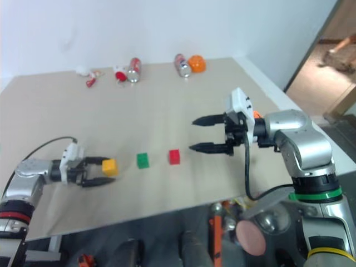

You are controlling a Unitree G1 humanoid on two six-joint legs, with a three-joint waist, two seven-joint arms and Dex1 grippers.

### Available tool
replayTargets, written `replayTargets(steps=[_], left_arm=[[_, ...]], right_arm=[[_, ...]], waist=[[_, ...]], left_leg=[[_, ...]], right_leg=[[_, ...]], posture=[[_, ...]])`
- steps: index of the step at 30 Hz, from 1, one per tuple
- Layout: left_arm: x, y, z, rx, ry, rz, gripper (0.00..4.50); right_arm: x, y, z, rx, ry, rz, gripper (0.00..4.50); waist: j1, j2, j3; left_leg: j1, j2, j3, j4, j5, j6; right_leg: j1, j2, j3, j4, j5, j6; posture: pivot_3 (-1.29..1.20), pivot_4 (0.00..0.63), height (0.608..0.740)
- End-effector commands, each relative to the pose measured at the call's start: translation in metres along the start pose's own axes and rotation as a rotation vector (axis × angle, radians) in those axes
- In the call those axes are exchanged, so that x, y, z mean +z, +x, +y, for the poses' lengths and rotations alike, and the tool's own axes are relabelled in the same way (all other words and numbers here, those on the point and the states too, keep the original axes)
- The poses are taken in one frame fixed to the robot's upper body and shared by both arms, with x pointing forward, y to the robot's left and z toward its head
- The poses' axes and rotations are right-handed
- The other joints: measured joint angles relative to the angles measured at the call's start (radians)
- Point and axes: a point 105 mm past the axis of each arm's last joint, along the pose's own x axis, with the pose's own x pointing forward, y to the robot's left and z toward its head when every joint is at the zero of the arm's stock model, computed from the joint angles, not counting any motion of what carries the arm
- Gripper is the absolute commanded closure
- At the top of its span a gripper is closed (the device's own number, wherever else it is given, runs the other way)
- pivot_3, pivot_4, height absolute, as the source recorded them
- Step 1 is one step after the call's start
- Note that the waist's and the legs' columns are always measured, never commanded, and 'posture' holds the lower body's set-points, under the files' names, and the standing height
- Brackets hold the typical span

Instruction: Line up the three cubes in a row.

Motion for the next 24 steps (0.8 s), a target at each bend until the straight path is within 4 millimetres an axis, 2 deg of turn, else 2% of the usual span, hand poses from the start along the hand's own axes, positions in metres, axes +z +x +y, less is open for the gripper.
replayTargets(steps=[1,5,9,13,24], left_arm=[[0.012,-0.007,-0.001,0.0,0.018,-0.005,0.75],[0.011,-0.015,0.003,0.052,0.037,0.012,0.75],[0.01,-0.02,0.004,0.07,0.044,0.022,0.75],[0.011,-0.022,0.002,0.063,0.037,0.019,0.75],[0.019,-0.026,-0.005,0.043,0.01,0.015,0.75]], right_arm=[[0.009,0.001,-0.001,0.014,-0.044,-0.009,0.58],[0.01,0.002,-0.002,0.021,-0.049,-0.013,0.58],[0.01,0.002,-0.002,0.025,-0.052,-0.013,0.58],[0.013,0.002,-0.003,0.028,-0.058,-0.016,0.58],[0.015,0.005,-0.007,0.041,-0.074,-0.016,0.58]], waist=[[0.001,0.0,0.0],[0.004,0.0,0.0],[0.005,0.0,0.0],[0.004,0.0,0.0],[0.004,0.0,0.0]], left_leg=[[-0.001,-0.001,0.0,0.0,-0.002,0.0],[-0.002,-0.005,0.001,0.0,-0.014,0.004],[-0.001,-0.004,-0.001,0.0,-0.025,0.022],[0.0,-0.004,-0.002,0.001,-0.031,0.029],[0.0,-0.004,-0.004,0.005,-0.031,0.03]], right_leg=[[-0.001,0.0,0.001,0.001,0.0,0.0],[-0.007,0.001,0.007,0.016,0.001,0.001],[-0.01,0.005,0.007,0.022,-0.003,0.003],[-0.012,0.005,0.005,0.031,-0.012,-0.001],[-0.011,0.005,0.004,0.031,-0.014,-0.005]], posture=[[0.0,0.15,0.74],[0.0,0.15,0.74],[0.0,0.15,0.74],[0.0,0.15,0.74],[0.0,0.15,0.74]])
